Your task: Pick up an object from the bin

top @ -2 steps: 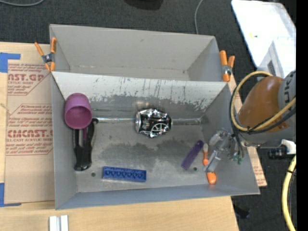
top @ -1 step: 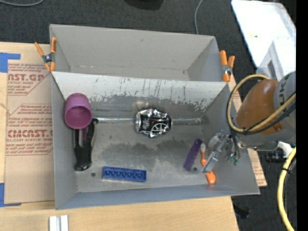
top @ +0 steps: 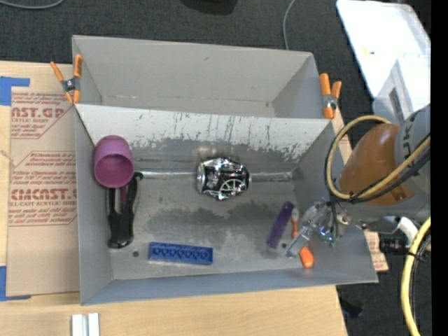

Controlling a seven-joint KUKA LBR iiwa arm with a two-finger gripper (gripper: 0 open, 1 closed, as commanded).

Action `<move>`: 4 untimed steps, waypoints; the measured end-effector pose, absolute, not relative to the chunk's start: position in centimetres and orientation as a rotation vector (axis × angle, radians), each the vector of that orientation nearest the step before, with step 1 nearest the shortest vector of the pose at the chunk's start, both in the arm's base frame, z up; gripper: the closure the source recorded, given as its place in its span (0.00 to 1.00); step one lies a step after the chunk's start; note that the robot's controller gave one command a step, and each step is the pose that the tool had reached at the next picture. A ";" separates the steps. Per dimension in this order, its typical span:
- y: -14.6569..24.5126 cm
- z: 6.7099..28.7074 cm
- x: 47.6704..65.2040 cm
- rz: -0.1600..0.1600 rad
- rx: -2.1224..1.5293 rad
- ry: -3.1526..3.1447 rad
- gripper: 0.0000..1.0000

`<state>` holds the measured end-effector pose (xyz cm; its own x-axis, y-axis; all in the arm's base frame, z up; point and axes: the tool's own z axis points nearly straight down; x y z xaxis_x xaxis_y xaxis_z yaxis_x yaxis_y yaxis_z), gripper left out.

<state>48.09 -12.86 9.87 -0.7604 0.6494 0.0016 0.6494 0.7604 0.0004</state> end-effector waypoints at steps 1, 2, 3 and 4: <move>-13.1 6.9 48.0 -0.005 -1.168 -2.916 0.00; -15.2 7.0 49.5 -0.003 -0.728 -3.059 1.00; -15.2 7.0 49.5 -0.003 -0.728 -3.059 1.00; -15.1 7.2 49.5 -0.004 -0.727 -3.058 1.00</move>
Offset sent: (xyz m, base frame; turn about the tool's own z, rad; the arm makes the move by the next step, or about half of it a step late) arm 0.0139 -0.0258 -0.0287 -0.2387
